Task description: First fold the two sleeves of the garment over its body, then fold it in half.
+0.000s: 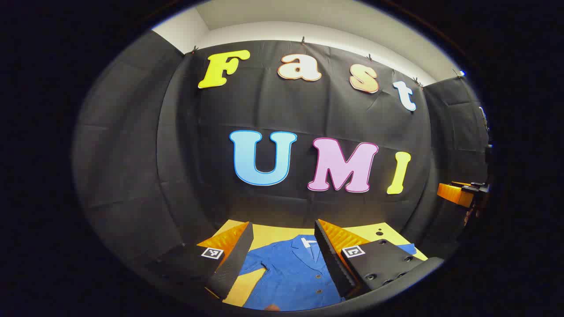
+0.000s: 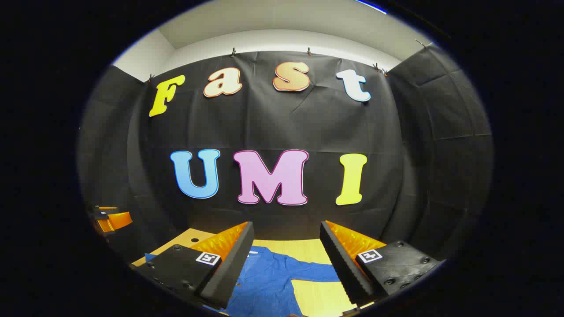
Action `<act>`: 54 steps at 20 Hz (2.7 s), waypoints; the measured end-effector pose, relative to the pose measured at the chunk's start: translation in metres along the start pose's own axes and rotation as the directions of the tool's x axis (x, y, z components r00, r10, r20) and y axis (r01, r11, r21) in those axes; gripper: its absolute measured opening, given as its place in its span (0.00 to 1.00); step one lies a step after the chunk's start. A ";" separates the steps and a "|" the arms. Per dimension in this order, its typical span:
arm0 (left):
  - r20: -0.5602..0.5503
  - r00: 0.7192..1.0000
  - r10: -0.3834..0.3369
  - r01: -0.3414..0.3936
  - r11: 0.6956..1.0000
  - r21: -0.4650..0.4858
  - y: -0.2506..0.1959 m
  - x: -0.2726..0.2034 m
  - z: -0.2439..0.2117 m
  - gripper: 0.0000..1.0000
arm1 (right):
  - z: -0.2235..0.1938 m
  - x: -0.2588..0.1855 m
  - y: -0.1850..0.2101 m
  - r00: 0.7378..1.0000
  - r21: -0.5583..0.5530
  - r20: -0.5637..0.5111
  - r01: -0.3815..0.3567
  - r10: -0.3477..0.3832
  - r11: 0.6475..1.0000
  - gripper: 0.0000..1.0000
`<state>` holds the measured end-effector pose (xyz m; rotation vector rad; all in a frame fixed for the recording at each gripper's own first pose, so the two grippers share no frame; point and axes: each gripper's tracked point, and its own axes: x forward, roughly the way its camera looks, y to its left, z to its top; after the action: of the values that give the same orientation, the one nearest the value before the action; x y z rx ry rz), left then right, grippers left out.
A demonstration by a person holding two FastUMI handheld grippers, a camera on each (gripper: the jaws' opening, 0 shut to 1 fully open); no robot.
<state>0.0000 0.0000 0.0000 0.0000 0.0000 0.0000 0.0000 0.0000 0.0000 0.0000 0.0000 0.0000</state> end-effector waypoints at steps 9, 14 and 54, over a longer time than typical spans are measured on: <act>0.026 1.000 0.000 0.000 1.000 0.009 -0.004 0.000 0.007 0.81 | 0.016 0.004 -0.009 1.000 -0.040 0.025 0.004 -0.003 0.999 0.97; 0.043 0.999 0.004 -0.005 1.000 0.022 -0.004 -0.003 0.015 0.79 | 0.021 0.007 -0.019 0.999 -0.057 0.035 0.014 -0.012 0.998 0.97; -0.243 0.953 0.183 -0.176 0.983 0.051 -0.098 0.102 -0.083 0.80 | -0.450 0.128 -0.365 0.087 -0.002 -0.995 0.427 -0.044 0.904 0.96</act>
<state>0.1023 -0.0982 -0.0828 0.0287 0.2491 0.1826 0.1278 -0.3654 -0.4501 0.3224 1.4482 -0.3594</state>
